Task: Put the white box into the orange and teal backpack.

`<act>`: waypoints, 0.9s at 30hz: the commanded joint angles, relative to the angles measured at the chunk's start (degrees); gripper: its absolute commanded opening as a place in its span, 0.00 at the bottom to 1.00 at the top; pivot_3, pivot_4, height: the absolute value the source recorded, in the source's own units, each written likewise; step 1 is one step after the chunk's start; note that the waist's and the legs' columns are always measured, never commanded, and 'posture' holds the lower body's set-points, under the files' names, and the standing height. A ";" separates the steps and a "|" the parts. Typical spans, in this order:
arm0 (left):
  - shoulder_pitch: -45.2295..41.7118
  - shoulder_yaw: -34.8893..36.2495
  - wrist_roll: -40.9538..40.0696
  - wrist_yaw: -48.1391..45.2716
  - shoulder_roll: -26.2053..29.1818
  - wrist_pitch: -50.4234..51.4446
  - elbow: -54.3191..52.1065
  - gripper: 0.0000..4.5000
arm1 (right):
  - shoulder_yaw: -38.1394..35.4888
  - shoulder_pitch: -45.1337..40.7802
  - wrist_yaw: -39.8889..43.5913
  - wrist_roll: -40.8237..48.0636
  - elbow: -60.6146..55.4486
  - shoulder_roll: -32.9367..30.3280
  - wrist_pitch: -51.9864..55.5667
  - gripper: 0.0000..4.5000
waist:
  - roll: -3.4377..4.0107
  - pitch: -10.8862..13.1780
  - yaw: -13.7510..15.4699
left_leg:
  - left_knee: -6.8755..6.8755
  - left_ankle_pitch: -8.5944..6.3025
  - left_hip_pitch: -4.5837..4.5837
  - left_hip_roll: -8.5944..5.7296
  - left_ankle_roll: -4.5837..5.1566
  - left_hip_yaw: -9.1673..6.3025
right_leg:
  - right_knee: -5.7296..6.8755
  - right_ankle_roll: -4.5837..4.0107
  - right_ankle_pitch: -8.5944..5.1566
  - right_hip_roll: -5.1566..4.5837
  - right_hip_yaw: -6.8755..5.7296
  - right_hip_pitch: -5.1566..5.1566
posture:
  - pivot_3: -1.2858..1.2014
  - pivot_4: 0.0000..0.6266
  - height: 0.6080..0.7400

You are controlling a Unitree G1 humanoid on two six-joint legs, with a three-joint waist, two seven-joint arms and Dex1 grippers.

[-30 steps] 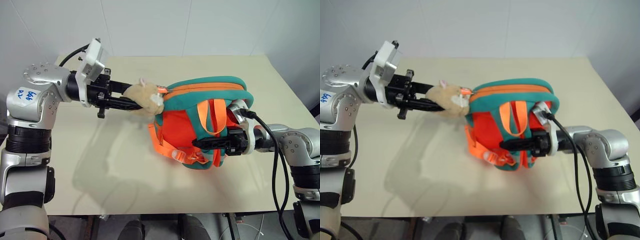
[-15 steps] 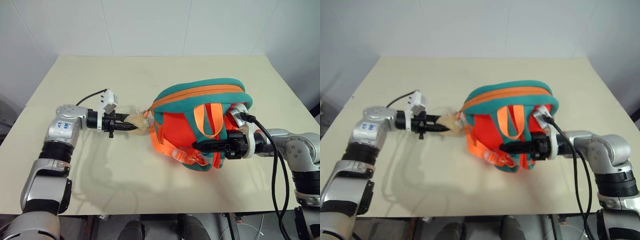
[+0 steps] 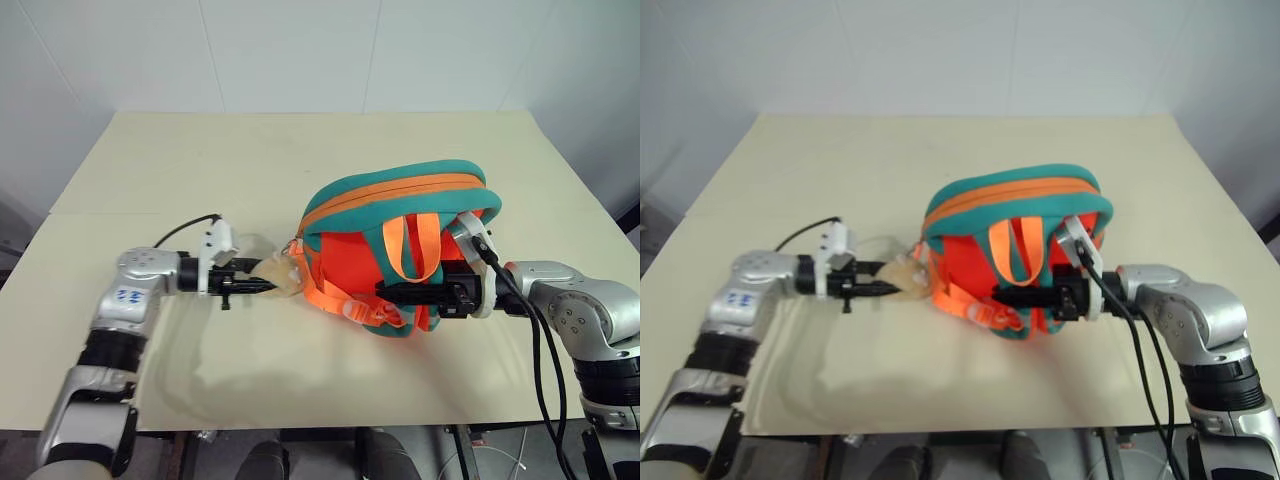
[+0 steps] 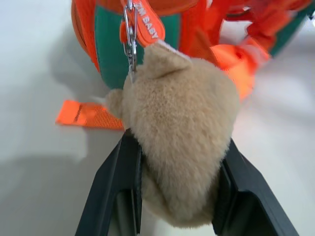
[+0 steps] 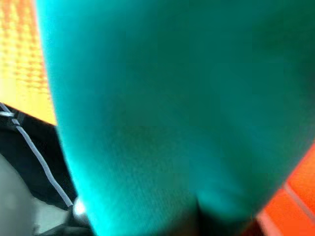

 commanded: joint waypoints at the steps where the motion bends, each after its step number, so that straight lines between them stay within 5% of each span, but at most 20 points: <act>1: 4.64 3.45 -5.09 -0.40 3.04 5.06 -11.22 0.58 | -4.43 -0.35 -0.66 1.36 -2.58 -0.72 -2.16 0.56 | 0.00 0.00 0.13 | 0.00 0.00 0.01 -0.01 0.00 0.00 | -0.01 0.00 0.00 -0.02 0.00 0.02 | 0.52 0.24 1.00; 7: 10.48 6.29 -7.23 1.08 7.42 8.82 -19.36 0.99 | -6.73 2.28 1.39 -0.39 -5.59 -5.77 -4.43 1.00 | 0.01 0.00 0.43 | -0.06 -0.01 -0.01 0.00 0.02 -0.05 | -0.11 -0.02 -0.01 -0.04 -0.06 0.03 | 0.52 0.24 1.00; 27: 21.60 15.02 -14.16 5.41 4.04 4.58 -28.21 0.99 | -17.20 14.81 9.08 -13.73 8.86 -13.84 -30.13 1.00 | 0.01 0.00 0.36 | -0.05 -0.09 0.09 -0.03 0.16 0.08 | -0.38 -0.02 0.00 -0.08 -0.01 0.18 | 0.52 0.24 1.00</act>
